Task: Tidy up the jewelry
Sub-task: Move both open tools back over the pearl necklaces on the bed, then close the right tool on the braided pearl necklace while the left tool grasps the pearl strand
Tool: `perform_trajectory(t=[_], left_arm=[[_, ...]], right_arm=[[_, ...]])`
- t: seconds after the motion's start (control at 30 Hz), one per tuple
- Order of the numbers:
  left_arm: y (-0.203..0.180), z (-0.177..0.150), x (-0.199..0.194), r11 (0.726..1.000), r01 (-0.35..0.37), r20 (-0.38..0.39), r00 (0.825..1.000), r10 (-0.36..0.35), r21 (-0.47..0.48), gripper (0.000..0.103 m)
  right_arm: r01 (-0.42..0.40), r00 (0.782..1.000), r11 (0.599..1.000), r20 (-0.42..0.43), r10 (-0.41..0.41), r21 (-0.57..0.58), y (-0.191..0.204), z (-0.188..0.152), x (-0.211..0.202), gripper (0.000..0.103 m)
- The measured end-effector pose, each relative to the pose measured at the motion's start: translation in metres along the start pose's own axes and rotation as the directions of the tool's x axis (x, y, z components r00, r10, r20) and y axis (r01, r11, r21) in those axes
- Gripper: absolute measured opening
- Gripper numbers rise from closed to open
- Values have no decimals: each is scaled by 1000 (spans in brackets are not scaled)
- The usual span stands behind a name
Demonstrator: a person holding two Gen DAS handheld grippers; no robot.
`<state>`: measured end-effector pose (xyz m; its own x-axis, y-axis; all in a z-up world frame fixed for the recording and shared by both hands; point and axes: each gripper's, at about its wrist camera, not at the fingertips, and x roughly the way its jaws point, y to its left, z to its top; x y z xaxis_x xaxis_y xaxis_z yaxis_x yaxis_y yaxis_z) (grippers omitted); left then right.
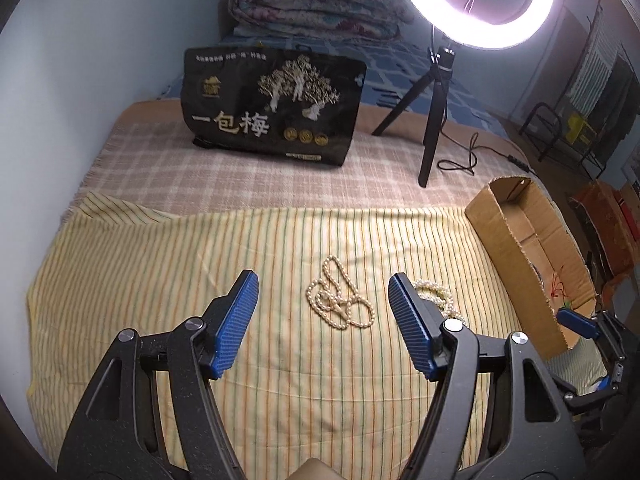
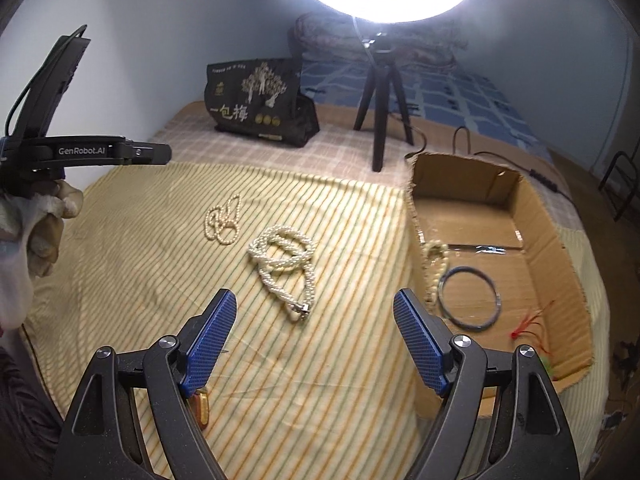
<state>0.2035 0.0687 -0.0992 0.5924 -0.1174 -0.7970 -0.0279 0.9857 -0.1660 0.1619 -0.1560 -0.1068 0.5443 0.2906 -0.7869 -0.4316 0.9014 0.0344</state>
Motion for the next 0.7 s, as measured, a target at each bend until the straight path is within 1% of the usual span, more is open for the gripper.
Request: perform_trajectory(t=[0.03, 0.07, 0.13, 0.33, 0.4, 0.47, 0.7], left_arm=[[1, 0, 4, 1000, 9, -10, 1000, -9, -9, 68], [2, 0, 7, 1000, 14, -21, 1000, -15, -18, 62], [4, 0, 14, 999, 22, -42, 999, -24, -33, 57], [6, -2, 34, 997, 42, -88, 995, -48, -60, 57], [8, -2, 40, 996, 49, -103, 993, -56, -71, 56], [10, -3, 46, 995, 56, -119, 991, -66, -88, 50], [21, -4, 66, 988, 71, -162, 982, -93, -137, 50]], right_arm=[[-8, 1000, 1000, -7, 8, 3, 0, 1, 4, 81], [-16, 1000, 1000, -12, 16, 7, 1, 2, 7, 80], [-30, 999, 999, -28, 30, 10, 2, 4, 15, 77], [-70, 995, 997, -71, 67, -30, 16, 7, 39, 75], [-68, 994, 997, -87, 64, -43, 21, 7, 48, 75], [-70, 993, 997, -101, 65, -41, 24, 8, 59, 76], [-72, 988, 997, -136, 68, -32, 34, 13, 87, 76]])
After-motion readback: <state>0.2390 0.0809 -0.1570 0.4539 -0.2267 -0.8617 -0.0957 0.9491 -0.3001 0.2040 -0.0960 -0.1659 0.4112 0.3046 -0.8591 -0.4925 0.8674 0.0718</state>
